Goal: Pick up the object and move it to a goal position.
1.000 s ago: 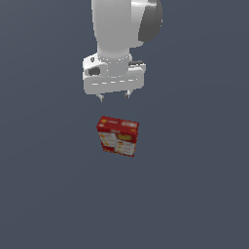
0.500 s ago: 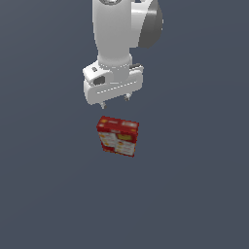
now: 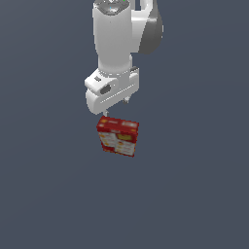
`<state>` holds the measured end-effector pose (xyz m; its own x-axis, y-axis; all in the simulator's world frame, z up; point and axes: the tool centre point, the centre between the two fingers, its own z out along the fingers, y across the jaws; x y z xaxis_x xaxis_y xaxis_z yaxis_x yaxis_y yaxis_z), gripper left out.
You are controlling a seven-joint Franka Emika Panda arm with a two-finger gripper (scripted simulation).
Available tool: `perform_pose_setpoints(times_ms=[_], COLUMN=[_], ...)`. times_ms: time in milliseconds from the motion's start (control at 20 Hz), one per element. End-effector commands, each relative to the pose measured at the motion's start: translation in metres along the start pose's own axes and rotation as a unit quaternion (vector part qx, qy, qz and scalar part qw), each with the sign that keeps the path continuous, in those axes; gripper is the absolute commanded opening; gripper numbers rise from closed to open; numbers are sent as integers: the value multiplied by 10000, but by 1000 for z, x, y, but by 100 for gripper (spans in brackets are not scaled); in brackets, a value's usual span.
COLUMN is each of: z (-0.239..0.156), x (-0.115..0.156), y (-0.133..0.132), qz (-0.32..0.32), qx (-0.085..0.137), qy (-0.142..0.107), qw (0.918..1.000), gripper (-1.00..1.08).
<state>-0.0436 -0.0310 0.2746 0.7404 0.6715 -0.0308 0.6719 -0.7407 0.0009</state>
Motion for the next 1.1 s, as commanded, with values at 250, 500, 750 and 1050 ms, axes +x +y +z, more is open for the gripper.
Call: perform_pose_setpoints(times_ms=[250, 500, 750, 1050], z=[10, 16, 23, 28], x=[9, 15, 21, 26], y=[6, 9, 12, 15], qz=[-963, -1594, -2175, -2663], qx=[-6, -14, -23, -34], qy=[46, 77, 107, 132], qw=[9953, 9872, 9760, 9638], gripper=[100, 100, 100, 100])
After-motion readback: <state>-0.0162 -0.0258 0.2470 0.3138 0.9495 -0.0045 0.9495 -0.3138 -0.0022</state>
